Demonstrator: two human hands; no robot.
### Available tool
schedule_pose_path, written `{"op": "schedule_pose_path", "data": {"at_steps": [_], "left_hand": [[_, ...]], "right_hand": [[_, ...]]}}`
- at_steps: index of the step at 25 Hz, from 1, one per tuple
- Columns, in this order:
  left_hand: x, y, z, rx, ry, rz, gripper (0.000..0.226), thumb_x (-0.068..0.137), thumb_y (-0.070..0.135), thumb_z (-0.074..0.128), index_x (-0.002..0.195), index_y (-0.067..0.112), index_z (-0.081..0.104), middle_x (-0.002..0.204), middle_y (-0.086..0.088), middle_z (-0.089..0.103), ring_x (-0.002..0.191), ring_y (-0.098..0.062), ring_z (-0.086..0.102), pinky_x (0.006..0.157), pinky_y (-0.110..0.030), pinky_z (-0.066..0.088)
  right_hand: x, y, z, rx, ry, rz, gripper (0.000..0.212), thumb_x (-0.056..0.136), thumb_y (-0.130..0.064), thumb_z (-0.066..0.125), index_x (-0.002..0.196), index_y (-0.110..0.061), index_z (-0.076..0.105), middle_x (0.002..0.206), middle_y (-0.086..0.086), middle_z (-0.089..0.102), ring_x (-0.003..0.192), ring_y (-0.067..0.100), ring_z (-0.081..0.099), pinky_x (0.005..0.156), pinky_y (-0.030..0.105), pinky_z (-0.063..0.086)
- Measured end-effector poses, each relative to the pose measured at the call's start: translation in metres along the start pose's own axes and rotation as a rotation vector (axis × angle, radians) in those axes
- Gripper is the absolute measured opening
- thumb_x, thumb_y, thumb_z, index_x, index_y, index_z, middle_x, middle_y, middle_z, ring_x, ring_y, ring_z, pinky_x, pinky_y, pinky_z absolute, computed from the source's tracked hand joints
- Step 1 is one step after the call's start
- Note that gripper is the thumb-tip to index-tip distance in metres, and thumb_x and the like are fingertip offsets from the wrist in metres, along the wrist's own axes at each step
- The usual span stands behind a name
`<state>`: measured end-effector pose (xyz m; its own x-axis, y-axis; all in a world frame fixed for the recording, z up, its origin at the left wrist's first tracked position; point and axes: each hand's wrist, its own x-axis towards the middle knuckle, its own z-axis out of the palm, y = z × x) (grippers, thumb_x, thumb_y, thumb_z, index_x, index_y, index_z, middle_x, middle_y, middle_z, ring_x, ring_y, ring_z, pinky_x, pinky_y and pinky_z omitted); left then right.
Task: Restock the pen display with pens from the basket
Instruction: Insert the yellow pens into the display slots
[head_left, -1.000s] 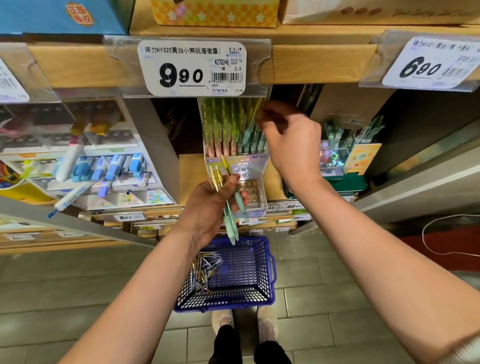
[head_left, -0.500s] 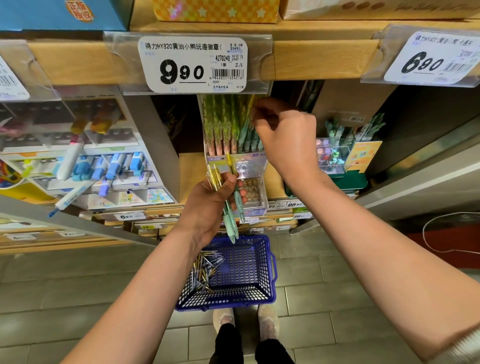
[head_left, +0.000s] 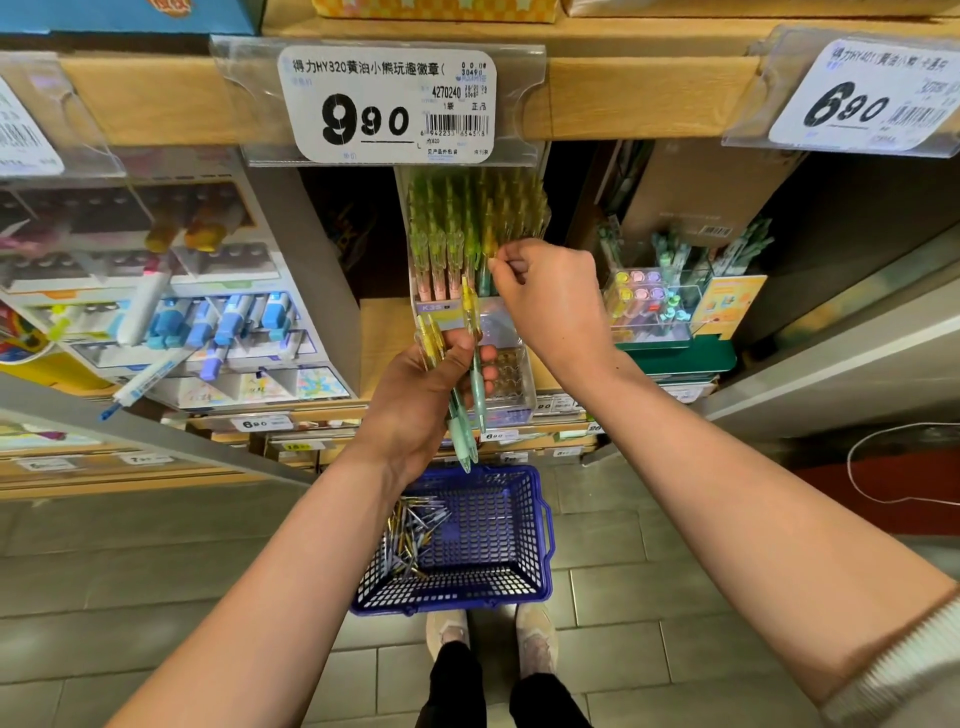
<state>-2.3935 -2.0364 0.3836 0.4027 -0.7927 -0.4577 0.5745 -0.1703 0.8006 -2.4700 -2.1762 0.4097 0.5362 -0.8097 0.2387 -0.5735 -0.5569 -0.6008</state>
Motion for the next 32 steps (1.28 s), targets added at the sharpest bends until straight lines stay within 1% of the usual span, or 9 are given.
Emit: {"op": "schedule_pose_path", "data": {"at_steps": [3,5,7,9,13,17,20,23,32], "left_hand": [[0.000,-0.001,0.002,-0.019,-0.017,0.006,0.023,0.101,0.017,0.057,0.117,0.003,0.066,0.097,-0.009,0.074,0.083,-0.017,0.070,0.077,-0.028,0.059],[0.001,-0.003,0.003,-0.006,-0.028,0.023,0.025,0.102,0.016,0.056,0.119,0.001,0.066,0.095,-0.009,0.073,0.082,-0.018,0.069,0.074,-0.028,0.058],[0.000,-0.006,0.006,0.016,-0.026,0.034,0.019,0.102,0.017,0.055,0.111,0.006,0.069,0.091,-0.006,0.075,0.081,-0.018,0.069,0.074,-0.029,0.058],[-0.001,-0.009,0.010,0.005,-0.019,0.034,0.016,0.101,0.018,0.057,0.104,0.012,0.071,0.091,-0.005,0.076,0.080,-0.018,0.069,0.079,-0.032,0.058],[0.000,-0.007,0.009,-0.077,0.000,-0.010,0.027,0.094,0.025,0.064,0.112,0.006,0.068,0.090,-0.006,0.068,0.080,-0.019,0.068,0.078,-0.030,0.060],[-0.001,-0.007,0.008,-0.066,0.014,-0.008,0.045,0.087,0.036,0.066,0.118,0.005,0.061,0.076,0.001,0.061,0.069,-0.014,0.063,0.066,-0.026,0.057],[-0.001,-0.009,0.012,-0.039,0.052,-0.012,0.039,0.094,0.037,0.062,0.114,0.004,0.057,0.066,0.006,0.053,0.059,-0.011,0.052,0.057,-0.025,0.049],[-0.001,-0.010,0.013,-0.065,0.089,-0.052,0.033,0.102,0.035,0.057,0.114,0.004,0.055,0.072,0.003,0.045,0.055,-0.009,0.041,0.050,-0.024,0.041],[-0.003,-0.012,0.011,-0.085,0.107,-0.092,0.020,0.104,0.001,0.042,0.120,-0.001,0.054,0.074,-0.001,0.038,0.052,-0.010,0.035,0.044,-0.023,0.035]], "right_hand": [[-0.006,0.006,-0.001,0.237,-0.193,0.282,0.031,0.094,-0.033,0.068,0.074,-0.010,0.073,0.071,0.001,0.074,0.066,0.015,0.071,0.078,0.038,0.061],[-0.013,0.006,-0.007,0.559,-0.411,0.466,0.032,0.090,-0.042,0.072,0.079,-0.012,0.074,0.074,0.000,0.073,0.066,0.016,0.069,0.079,0.042,0.063],[-0.020,0.007,-0.012,0.653,-0.505,0.474,0.015,0.086,-0.033,0.079,0.091,-0.019,0.074,0.084,-0.002,0.075,0.071,0.013,0.069,0.073,0.032,0.063],[-0.023,0.006,-0.017,0.640,-0.457,0.466,0.014,0.084,-0.020,0.082,0.095,-0.020,0.073,0.087,-0.001,0.076,0.072,0.010,0.070,0.072,0.027,0.060],[-0.010,0.004,-0.039,0.693,-0.178,0.451,0.018,0.084,-0.018,0.081,0.099,-0.009,0.074,0.082,0.003,0.078,0.076,0.016,0.073,0.083,0.037,0.062],[0.012,0.002,-0.058,0.372,0.079,0.338,0.014,0.087,-0.025,0.075,0.097,-0.015,0.078,0.080,0.000,0.077,0.078,0.015,0.074,0.081,0.039,0.060],[0.015,0.000,-0.056,0.174,0.104,0.231,0.016,0.089,-0.027,0.070,0.094,-0.014,0.078,0.073,-0.001,0.073,0.065,0.011,0.066,0.067,0.027,0.055],[0.015,0.003,-0.046,0.125,0.097,0.204,0.015,0.090,-0.025,0.071,0.077,-0.018,0.072,0.057,-0.017,0.056,0.046,-0.006,0.052,0.046,0.006,0.035],[0.008,0.017,-0.010,0.108,-0.013,0.088,0.018,0.092,-0.024,0.072,0.105,-0.013,0.078,0.091,-0.005,0.075,0.077,0.001,0.065,0.076,0.009,0.052]]}}
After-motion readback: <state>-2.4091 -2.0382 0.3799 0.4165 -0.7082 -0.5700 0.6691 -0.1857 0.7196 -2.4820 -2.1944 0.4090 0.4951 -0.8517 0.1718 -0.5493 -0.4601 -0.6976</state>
